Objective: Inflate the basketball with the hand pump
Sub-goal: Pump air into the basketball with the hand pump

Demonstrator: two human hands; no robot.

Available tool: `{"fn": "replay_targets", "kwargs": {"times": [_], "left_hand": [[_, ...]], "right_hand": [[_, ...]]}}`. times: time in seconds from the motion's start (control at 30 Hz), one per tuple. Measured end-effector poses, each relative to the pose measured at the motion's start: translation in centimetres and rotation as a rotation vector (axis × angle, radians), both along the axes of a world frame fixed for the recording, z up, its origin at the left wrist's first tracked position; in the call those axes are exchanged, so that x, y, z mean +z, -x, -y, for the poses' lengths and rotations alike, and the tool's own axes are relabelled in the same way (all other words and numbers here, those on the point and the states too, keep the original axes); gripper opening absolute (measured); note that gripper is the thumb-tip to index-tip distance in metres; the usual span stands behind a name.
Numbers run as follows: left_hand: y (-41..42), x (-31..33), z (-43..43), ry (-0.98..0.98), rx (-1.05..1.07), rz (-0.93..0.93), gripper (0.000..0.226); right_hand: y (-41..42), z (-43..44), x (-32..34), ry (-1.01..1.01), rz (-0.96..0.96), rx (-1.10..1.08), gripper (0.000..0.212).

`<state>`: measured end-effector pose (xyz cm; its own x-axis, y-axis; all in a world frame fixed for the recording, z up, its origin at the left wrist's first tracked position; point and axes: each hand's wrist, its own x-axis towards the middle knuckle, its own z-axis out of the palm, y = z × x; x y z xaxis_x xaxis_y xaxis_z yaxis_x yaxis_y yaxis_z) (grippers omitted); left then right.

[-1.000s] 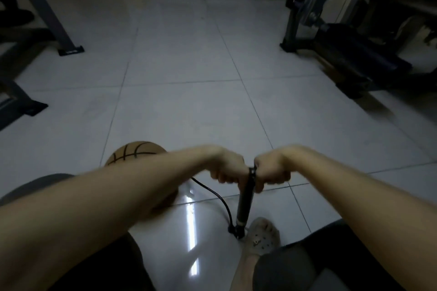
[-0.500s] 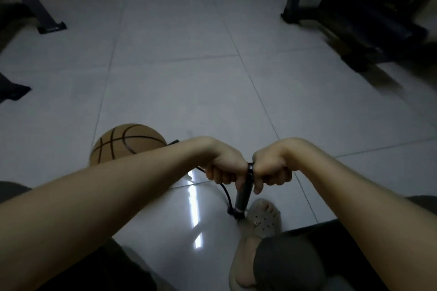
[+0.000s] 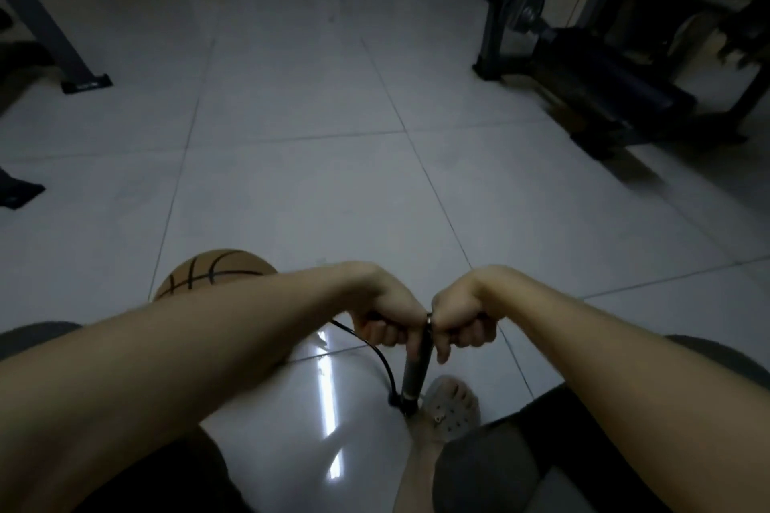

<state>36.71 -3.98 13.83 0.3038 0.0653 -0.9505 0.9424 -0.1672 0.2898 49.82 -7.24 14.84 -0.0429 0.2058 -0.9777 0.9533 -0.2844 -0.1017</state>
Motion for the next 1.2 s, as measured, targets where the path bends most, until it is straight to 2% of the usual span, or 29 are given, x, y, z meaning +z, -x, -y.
{"fn": "replay_targets", "kwargs": {"times": [0.1, 0.23, 0.33, 0.5, 0.6, 0.8, 0.9, 0.97, 1.1, 1.2], "left_hand": [[0.2, 6.6, -2.1, 0.015, 0.056, 0.052, 0.050], [0.2, 13.4, -4.4, -0.057, 0.052, 0.155, 0.051], [0.3, 12.1, -4.3, -0.048, 0.037, 0.137, 0.052], [0.2, 4.3, -3.4, -0.025, 0.014, 0.072, 0.038], [0.3, 0.1, -3.2, -0.014, 0.022, 0.052, 0.043], [-0.4, -5.1, -1.4, 0.000, 0.013, 0.032, 0.040], [-0.4, -4.9, -0.5, -0.017, -0.018, 0.036, 0.041], [-0.3, -3.2, -0.4, -0.061, -0.019, 0.027, 0.036], [0.1, 2.9, -1.9, -0.055, 0.001, 0.041, 0.033], [0.7, 7.9, -3.1, -0.052, 0.038, 0.081, 0.043]], "right_hand": [[-0.7, -1.7, 6.7, -0.087, -0.026, -0.013, 0.042], [-1.6, -3.3, 13.5, -0.180, -0.051, -0.056, 0.047], [-1.5, -3.2, 12.2, -0.138, -0.036, -0.044, 0.048], [-0.4, -2.6, 4.3, -0.114, -0.018, -0.024, 0.037], [-0.3, -2.4, 0.3, -0.110, -0.025, -0.030, 0.036], [-0.5, -1.2, -4.9, -0.048, -0.028, -0.026, 0.012], [-0.2, -0.3, -4.9, -0.075, -0.030, -0.027, 0.010], [-0.1, -0.2, -3.2, -0.081, -0.018, -0.032, 0.017], [-0.1, -1.5, 3.2, -0.139, -0.011, 0.005, 0.034], [-0.2, -2.4, 8.5, -0.174, -0.036, 0.010, 0.032]]}}
